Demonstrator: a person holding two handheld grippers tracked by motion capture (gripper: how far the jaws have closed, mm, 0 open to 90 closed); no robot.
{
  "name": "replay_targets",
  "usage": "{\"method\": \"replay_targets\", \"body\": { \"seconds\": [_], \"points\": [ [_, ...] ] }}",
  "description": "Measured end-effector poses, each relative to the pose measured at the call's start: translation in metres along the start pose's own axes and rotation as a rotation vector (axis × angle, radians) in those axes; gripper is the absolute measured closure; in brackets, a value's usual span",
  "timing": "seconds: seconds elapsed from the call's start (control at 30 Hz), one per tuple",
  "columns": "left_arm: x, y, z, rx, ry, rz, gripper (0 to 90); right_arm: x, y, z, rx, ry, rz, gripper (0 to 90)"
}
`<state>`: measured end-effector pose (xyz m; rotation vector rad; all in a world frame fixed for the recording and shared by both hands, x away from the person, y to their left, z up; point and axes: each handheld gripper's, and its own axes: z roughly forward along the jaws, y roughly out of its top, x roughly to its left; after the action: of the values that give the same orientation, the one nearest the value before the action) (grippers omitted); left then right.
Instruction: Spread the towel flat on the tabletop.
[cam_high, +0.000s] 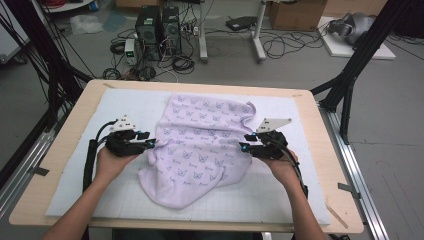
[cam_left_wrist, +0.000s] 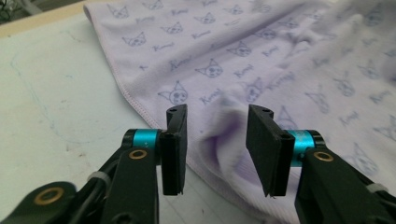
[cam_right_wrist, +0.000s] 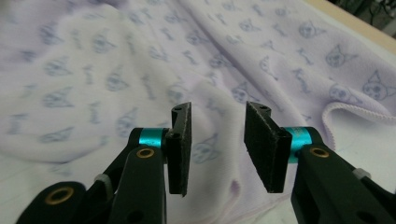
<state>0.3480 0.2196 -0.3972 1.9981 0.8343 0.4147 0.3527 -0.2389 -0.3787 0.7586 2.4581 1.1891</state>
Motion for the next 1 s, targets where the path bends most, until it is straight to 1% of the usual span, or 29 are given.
{"method": "replay_targets", "body": {
  "seconds": [0.03,0.07,0.1,0.13,0.2,0.27,0.3,0.33,0.43,0.47,0.5,0.57,0.6,0.67,0.7,0.73,0.8,0.83,0.87,0.9,1.0],
  "points": [
    [-0.003,-0.002,-0.006,-0.007,-0.01,0.008,56.8,0.005,-0.001,-0.005,-0.006,-0.002,-0.013,59.8],
    [-0.007,-0.005,-0.011,-0.011,-0.024,0.024,55.7,0.011,-0.003,-0.009,-0.012,0.011,-0.023,59.5],
    [-0.012,-0.009,-0.015,-0.008,-0.03,0.048,55.4,0.016,-0.006,-0.012,-0.021,0.021,-0.037,59.5],
    [-0.016,-0.013,-0.018,-0.003,-0.035,0.062,55.1,0.023,-0.008,-0.015,-0.019,0.035,-0.047,59.7],
    [-0.023,-0.022,-0.023,0.0,-0.072,0.076,54.6,0.036,-0.016,-0.017,-0.044,0.071,-0.061,60.0],
    [-0.031,-0.028,-0.024,0.016,-0.096,0.096,54.5,0.047,-0.022,-0.015,-0.04,0.098,-0.068,59.8],
    [-0.034,-0.031,-0.023,0.02,-0.108,0.104,54.4,0.054,-0.028,-0.013,-0.041,0.116,-0.079,59.6],
    [-0.037,-0.032,-0.022,0.027,-0.124,0.111,54.4,0.06,-0.031,-0.01,-0.04,0.133,-0.078,58.6],
    [-0.045,-0.036,-0.014,0.062,-0.158,0.14,53.8,0.073,-0.038,0.002,-0.011,0.175,-0.097,55.7],
    [-0.048,-0.037,-0.01,0.071,-0.166,0.139,53.4,0.076,-0.04,0.006,0.003,0.183,-0.106,54.4],
    [-0.049,-0.038,-0.005,0.085,-0.179,0.139,53.1,0.078,-0.041,0.011,0.022,0.196,-0.099,53.5],
    [-0.052,-0.041,0.003,0.104,-0.21,0.123,52.9,0.079,-0.044,0.022,0.066,0.214,-0.092,53.0],
    [-0.053,-0.042,0.007,0.114,-0.223,0.127,53.5,0.08,-0.044,0.026,0.087,0.215,-0.1,53.3],
    [-0.057,-0.045,0.015,0.148,-0.229,0.139,58.7,0.081,-0.044,0.034,0.112,0.213,-0.113,55.1],
    [-0.059,-0.046,0.018,0.157,-0.228,0.144,63.4,0.081,-0.044,0.037,0.122,0.215,-0.121,56.0],
    [-0.059,-0.046,0.019,0.15,-0.217,0.142,69.3,0.08,-0.044,0.04,0.126,0.217,-0.122,59.9],
    [-0.058,-0.045,0.02,0.159,-0.226,0.112,82.8,0.078,-0.042,0.043,0.118,0.224,-0.114,69.4],
    [-0.057,-0.044,0.02,0.159,-0.221,0.113,86.1,0.076,-0.041,0.043,0.118,0.223,-0.113,75.6],
    [-0.058,-0.044,0.02,0.159,-0.216,0.11,87.3,0.076,-0.041,0.043,0.118,0.232,-0.103,81.1],
    [-0.059,-0.043,0.018,0.155,-0.211,0.111,87.6,0.075,-0.04,0.042,0.114,0.238,-0.105,83.8],
    [-0.061,-0.038,0.009,0.123,-0.197,0.11,88.0,0.077,-0.037,0.035,0.101,0.235,-0.124,85.5]
  ]
}}
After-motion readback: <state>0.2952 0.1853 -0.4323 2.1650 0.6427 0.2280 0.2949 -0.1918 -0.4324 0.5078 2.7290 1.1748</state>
